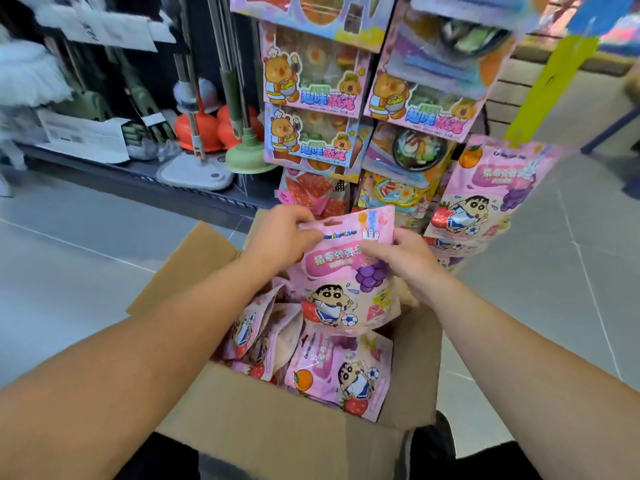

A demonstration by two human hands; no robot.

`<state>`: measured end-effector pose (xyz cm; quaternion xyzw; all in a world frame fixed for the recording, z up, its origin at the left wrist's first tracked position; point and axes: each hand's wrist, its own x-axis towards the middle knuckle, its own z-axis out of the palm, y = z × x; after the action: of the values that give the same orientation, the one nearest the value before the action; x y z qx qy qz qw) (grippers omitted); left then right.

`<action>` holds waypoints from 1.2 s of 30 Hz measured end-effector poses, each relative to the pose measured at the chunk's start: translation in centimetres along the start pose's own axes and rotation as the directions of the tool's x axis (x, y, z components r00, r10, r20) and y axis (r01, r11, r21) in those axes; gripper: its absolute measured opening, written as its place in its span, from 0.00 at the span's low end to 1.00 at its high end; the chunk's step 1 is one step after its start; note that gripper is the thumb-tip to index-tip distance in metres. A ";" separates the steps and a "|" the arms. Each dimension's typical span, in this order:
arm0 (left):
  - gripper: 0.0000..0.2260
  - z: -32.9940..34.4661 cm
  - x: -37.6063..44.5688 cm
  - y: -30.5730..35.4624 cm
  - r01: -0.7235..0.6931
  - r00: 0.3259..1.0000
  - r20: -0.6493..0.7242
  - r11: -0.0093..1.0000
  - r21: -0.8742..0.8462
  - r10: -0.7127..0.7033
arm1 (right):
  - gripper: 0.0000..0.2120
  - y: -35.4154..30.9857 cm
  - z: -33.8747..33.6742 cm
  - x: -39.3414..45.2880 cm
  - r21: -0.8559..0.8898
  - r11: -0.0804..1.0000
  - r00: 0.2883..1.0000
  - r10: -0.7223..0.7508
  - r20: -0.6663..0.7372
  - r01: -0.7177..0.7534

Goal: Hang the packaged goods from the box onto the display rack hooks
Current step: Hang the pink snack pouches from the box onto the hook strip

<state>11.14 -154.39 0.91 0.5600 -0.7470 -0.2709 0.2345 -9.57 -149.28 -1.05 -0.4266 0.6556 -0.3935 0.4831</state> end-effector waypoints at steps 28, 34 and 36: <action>0.06 5.2 8.2 22.4 0.139 0.971 0.239 0.758 -0.638 0.024 | 0.03 -8.4 -21.5 -3.6 0.368 0.910 0.927 -0.044 -0.373 0.191; 0.07 8.0 8.4 21.0 0.146 0.970 0.239 0.897 -0.418 -0.046 | 0.03 -7.2 -25.8 1.6 0.055 0.985 0.902 -0.129 -0.412 0.166; 0.06 8.6 8.4 20.8 0.165 0.974 0.209 0.895 -0.415 -0.083 | 0.06 -7.0 -26.4 3.4 0.009 0.986 0.918 -0.152 -0.366 0.167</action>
<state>-11.43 -156.55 8.74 0.5134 -0.6502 -0.4942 0.2635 -34.51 -151.97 10.31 -0.3886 0.6889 -0.5165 0.3279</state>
